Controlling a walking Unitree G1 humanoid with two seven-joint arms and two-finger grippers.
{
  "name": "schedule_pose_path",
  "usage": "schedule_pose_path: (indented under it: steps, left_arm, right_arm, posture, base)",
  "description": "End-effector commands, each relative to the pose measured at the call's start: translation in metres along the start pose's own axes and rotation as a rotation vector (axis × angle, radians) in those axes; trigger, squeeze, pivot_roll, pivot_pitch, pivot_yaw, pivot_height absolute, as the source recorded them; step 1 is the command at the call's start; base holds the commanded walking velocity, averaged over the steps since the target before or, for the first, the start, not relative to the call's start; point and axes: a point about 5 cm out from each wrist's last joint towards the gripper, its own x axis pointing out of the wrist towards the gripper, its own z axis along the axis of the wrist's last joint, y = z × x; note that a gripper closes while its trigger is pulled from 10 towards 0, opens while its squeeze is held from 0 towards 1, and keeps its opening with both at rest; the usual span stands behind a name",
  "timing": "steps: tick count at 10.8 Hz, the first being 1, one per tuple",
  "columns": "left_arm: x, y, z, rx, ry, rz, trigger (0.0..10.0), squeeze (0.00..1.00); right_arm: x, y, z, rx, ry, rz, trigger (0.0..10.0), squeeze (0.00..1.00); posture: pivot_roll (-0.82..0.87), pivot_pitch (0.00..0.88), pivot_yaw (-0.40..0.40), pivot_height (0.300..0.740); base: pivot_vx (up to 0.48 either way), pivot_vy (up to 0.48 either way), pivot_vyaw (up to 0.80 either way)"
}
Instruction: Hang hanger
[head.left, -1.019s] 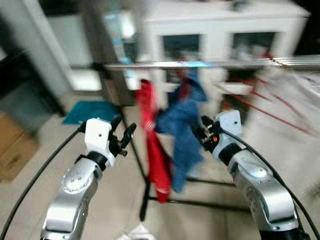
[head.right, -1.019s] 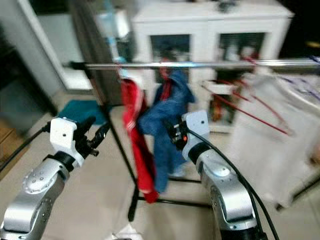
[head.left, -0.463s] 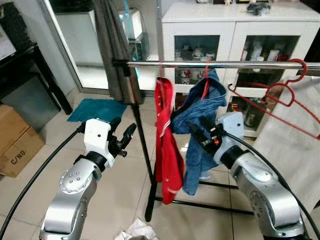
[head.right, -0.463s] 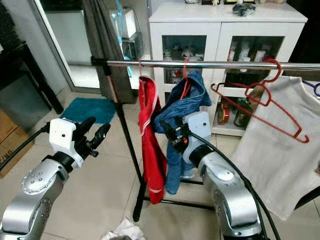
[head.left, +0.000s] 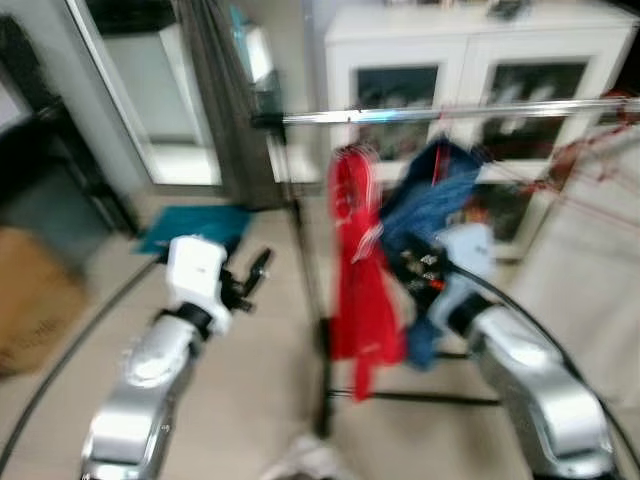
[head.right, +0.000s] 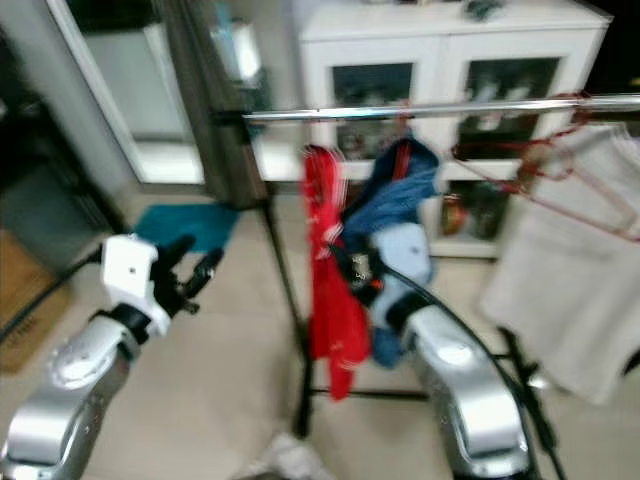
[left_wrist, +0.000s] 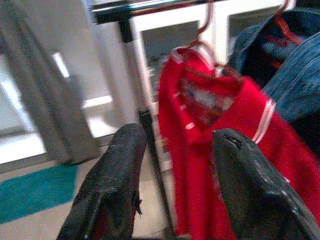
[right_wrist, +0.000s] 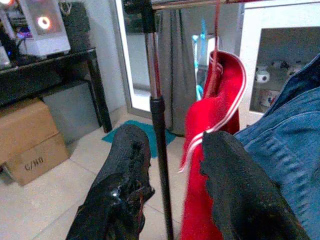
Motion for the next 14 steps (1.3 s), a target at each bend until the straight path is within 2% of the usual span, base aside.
schedule_pose_path:
  steps: [1, 3, 12, 14]
  left_arm:
    - [0.0019, 0.0058, 0.0046, 0.027, -0.004, 0.023, 10.0, 0.0]
    - [0.0018, 0.0059, 0.0042, 0.023, -0.002, 0.025, 10.0, 0.0]
    - [0.0034, 0.0062, 0.0056, -0.002, -0.019, 0.036, 10.0, 0.0]
    - [0.0043, 0.0043, 0.0059, 0.021, -0.02, 0.023, 10.0, 0.0]
  right_arm:
    - [0.0019, 0.0042, 0.0052, -0.004, -0.025, 0.013, 10.0, 0.0]
    - [0.0023, 0.0031, 0.0047, -0.004, -0.02, 0.006, 10.0, 0.0]
    - [0.0056, 0.0017, 0.005, 0.012, -0.025, -0.02, 10.0, 0.0]
    - [0.0067, 0.0009, 0.0059, 0.02, -0.032, -0.031, 10.0, 0.0]
  posture:
    - [0.02, 0.0, 0.119, 0.74]
    - [0.02, 0.0, 0.119, 0.74]
    - [0.03, 0.0, 0.113, 0.74]
    - [0.02, 0.0, 0.114, 0.74]
  base:
    - [0.0, -0.48, 0.0]
    - [0.0, -0.48, 0.0]
    - [0.0, 0.0, 0.0]
    - [0.0, 0.0, 0.0]
